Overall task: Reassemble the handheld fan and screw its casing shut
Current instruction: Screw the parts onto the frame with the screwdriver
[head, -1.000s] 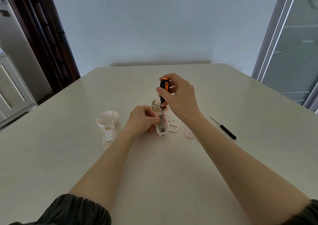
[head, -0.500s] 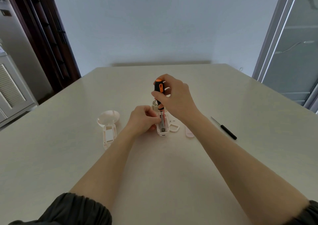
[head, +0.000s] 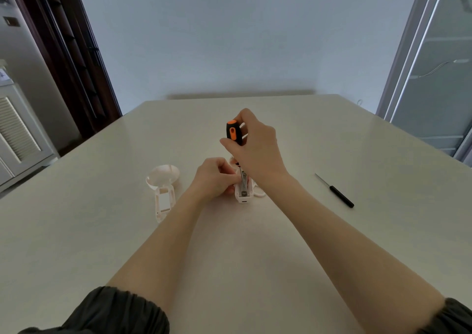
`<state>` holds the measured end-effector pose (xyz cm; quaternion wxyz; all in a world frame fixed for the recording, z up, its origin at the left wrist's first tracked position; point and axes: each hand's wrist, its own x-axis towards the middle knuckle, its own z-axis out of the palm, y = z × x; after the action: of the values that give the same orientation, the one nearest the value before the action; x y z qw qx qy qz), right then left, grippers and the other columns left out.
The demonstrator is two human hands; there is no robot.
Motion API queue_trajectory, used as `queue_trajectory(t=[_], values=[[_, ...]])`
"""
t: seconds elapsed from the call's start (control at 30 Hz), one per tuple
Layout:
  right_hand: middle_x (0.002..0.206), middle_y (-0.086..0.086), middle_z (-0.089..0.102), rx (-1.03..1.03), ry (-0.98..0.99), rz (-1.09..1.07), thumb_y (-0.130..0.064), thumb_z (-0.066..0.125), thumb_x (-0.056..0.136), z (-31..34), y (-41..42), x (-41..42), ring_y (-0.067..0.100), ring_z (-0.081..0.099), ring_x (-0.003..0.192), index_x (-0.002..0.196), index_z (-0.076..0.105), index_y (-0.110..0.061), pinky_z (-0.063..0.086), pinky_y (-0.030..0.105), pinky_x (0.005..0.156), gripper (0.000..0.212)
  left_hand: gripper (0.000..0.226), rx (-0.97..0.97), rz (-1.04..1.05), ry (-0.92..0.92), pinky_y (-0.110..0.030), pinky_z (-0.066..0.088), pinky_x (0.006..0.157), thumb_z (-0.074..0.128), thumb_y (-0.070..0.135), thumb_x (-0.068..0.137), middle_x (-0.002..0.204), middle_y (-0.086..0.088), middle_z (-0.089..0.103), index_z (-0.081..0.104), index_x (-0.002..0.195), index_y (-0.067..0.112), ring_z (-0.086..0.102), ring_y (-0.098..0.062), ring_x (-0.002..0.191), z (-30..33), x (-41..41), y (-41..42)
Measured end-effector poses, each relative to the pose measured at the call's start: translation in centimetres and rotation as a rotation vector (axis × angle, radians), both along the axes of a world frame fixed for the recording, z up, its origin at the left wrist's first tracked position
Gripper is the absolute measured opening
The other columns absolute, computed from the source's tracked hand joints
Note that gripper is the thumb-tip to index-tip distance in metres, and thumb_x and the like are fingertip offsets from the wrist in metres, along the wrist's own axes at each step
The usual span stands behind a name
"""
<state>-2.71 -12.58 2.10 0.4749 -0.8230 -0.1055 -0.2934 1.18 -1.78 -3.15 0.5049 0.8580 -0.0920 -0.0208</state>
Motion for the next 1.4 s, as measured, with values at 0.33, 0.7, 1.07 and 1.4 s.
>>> queue_trajectory(t=[0.33, 0.7, 1.07, 1.4], values=[[0.085, 0.011, 0.063, 0.088, -0.028, -0.076, -0.014, 0.067, 0.081, -0.3, 0.2, -0.1, 0.033, 0.063, 0.071, 0.092, 0.046, -0.012, 0.055, 0.045, 0.067, 0.024, 0.015, 0.036, 0.046, -0.013, -0.016, 0.042, 0.048, 0.068, 0.011, 0.077, 0.059, 0.002, 0.063, 0.055, 0.07, 0.014, 0.055, 0.001, 0.04, 0.0, 0.0, -0.3], [0.083, 0.001, 0.062, 0.186, -0.11, 0.009, -0.016, 0.063, 0.087, -1.0, -1.0, -0.1, 0.024, 0.063, 0.077, 0.105, 0.059, -0.014, 0.053, 0.041, 0.074, 0.019, 0.014, 0.094, 0.068, -0.129, -0.02, 0.047, 0.052, 0.065, 0.003, 0.072, 0.069, -0.002, 0.061, 0.057, 0.066, 0.012, 0.056, -0.013, 0.059, 0.3, -0.6, -0.6], [0.077, -0.008, 0.055, 0.414, -0.127, -0.064, -0.017, 0.056, 0.092, -0.6, -2.7, 0.5, 0.01, 0.063, 0.06, 0.107, 0.054, -0.017, 0.054, 0.029, 0.057, 0.015, 0.018, 0.108, 0.075, -0.152, -0.023, 0.049, 0.059, 0.064, 0.004, 0.072, 0.067, 0.002, 0.059, 0.063, 0.072, 0.022, 0.055, -0.013, 0.059, 0.7, -0.9, -0.2], [0.081, 0.003, 0.059, 0.193, 0.214, -0.144, -0.021, 0.052, 0.092, -1.8, -4.2, 0.9, 0.022, 0.055, 0.066, 0.103, 0.06, -0.01, 0.049, 0.036, 0.065, 0.018, 0.015, 0.055, 0.1, -0.146, -0.021, 0.046, 0.06, 0.063, 0.007, 0.074, 0.066, 0.004, 0.061, 0.066, 0.075, 0.021, 0.056, -0.009, 0.056, 0.8, -1.3, -0.2]])
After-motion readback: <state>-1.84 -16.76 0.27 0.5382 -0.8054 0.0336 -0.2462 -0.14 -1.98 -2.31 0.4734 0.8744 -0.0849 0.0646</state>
